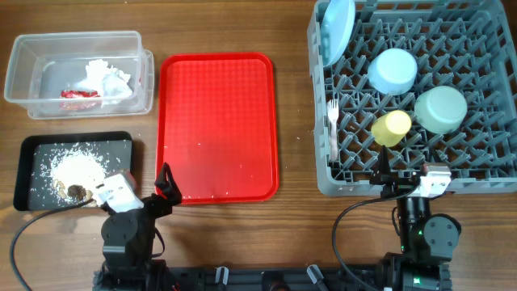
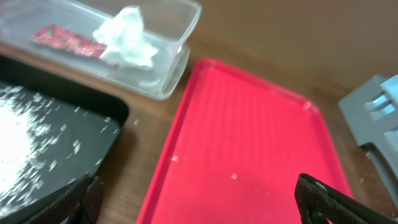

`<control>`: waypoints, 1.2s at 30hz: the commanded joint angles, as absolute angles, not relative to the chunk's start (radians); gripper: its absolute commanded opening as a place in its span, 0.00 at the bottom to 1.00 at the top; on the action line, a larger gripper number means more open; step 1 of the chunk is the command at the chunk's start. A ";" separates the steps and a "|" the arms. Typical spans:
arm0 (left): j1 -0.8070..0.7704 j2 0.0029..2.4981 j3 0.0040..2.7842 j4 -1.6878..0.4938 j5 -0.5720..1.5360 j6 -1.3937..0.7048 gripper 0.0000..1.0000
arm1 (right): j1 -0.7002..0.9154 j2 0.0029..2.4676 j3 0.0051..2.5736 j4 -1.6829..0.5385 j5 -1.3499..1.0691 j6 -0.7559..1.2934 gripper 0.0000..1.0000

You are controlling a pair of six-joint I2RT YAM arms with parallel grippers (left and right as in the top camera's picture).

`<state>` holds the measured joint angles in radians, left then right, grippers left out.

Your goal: Sort waste into correct bins and load items into the dishwasher rack

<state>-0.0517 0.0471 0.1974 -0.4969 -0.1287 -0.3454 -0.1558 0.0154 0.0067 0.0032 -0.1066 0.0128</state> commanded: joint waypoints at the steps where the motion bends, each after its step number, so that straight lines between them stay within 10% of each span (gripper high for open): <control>1: -0.057 0.012 0.130 -0.377 -0.081 -0.321 1.00 | -0.152 0.010 0.005 0.005 -0.094 0.000 1.00; 12: -0.059 0.002 0.006 0.001 0.072 -0.202 1.00 | -0.152 0.010 0.005 0.005 -0.094 0.000 1.00; 36: -0.070 0.002 0.006 -0.076 0.029 -0.144 1.00 | -0.152 0.010 0.005 0.005 -0.094 0.000 1.00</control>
<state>-0.0647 0.0135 0.0124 -0.0715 0.0418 -0.1909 -0.1558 0.0154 0.0067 0.0032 -0.1066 0.0128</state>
